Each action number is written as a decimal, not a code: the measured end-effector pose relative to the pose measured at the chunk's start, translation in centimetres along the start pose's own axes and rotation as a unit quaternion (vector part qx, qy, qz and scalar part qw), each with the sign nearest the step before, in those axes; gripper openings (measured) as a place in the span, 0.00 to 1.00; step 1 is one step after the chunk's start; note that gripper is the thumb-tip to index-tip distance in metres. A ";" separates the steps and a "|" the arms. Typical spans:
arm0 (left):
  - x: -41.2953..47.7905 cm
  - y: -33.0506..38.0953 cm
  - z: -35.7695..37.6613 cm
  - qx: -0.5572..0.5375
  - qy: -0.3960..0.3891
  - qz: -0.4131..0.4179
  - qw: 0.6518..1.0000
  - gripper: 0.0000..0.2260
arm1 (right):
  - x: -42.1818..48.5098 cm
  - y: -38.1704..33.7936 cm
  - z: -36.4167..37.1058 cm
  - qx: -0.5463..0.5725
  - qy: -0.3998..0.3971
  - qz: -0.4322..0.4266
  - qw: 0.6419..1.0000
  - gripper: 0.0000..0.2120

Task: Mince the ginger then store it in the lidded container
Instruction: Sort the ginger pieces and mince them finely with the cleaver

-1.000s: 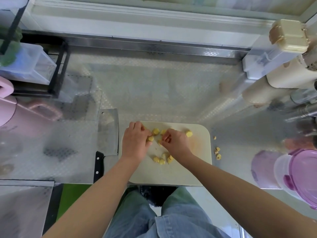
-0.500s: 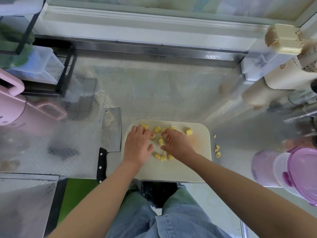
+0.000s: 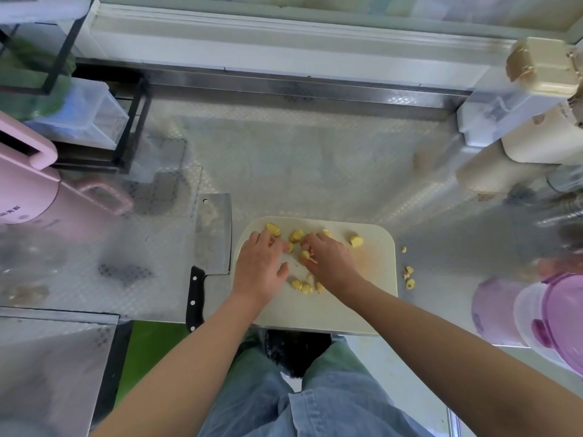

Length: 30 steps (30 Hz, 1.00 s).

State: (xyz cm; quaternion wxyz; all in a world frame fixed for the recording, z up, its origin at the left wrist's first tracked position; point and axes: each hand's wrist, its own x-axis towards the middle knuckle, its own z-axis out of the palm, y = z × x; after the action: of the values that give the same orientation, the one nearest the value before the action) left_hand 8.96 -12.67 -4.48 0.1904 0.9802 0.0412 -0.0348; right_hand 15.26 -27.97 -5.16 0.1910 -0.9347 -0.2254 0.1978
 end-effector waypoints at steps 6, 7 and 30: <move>-0.9 0.1 -0.3 -0.078 -0.072 0.036 0.994 0.07 | -1.6 1.4 -1.5 0.064 0.027 -0.047 0.997 0.06; -1.1 0.1 -0.2 -0.083 -0.086 0.045 0.992 0.07 | -2.1 2.0 -1.8 0.060 0.019 -0.055 0.997 0.04; -2.8 1.3 2.2 -0.058 -0.090 -0.022 0.994 0.06 | -5.3 4.4 -1.6 0.122 0.009 0.005 0.992 0.02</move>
State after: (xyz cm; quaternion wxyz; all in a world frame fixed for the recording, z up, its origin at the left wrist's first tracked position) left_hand 6.15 -14.84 -5.77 0.2489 0.9593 0.0479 -0.1245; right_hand 13.13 -34.64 -4.26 0.3051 -0.9071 -0.1932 0.2161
